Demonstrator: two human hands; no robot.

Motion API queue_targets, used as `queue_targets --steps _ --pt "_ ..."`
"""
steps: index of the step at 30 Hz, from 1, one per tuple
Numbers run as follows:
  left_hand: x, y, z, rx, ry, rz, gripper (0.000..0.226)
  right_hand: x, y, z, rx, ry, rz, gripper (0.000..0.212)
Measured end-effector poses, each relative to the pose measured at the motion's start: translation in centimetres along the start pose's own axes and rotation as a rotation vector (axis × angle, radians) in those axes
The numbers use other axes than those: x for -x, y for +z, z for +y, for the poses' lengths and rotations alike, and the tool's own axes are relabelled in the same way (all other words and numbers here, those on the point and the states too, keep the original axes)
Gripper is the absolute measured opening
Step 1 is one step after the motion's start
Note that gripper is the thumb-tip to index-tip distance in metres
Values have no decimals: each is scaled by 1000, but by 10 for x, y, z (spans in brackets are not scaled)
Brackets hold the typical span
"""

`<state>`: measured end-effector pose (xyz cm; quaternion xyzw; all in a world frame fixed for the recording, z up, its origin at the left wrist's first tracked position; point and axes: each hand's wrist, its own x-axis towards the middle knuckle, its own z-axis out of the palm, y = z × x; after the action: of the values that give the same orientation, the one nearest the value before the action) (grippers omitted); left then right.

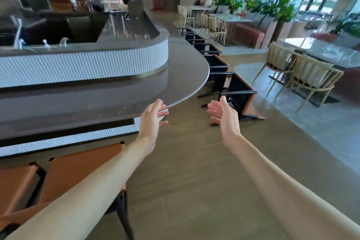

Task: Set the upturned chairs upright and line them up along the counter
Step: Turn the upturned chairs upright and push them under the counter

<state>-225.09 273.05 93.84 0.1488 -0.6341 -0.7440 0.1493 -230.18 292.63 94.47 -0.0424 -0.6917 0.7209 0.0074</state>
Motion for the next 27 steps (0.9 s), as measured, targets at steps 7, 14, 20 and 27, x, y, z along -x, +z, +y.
queue_targets --steps 7,14,20,27 --pt "-41 162 -3 44 11 -84 20 -83 -122 -41 -77 -8 61 36" --pt "-130 335 -23 58 57 -147 30 -217 -226 -49 -62 -49 87 37" --pt "-229 498 -30 129 33 -185 19 -381 -306 -74 -64 -71 130 44" --pt "-330 657 -12 96 95 -194 21 -547 -398 -124 -97 -133 106 44"
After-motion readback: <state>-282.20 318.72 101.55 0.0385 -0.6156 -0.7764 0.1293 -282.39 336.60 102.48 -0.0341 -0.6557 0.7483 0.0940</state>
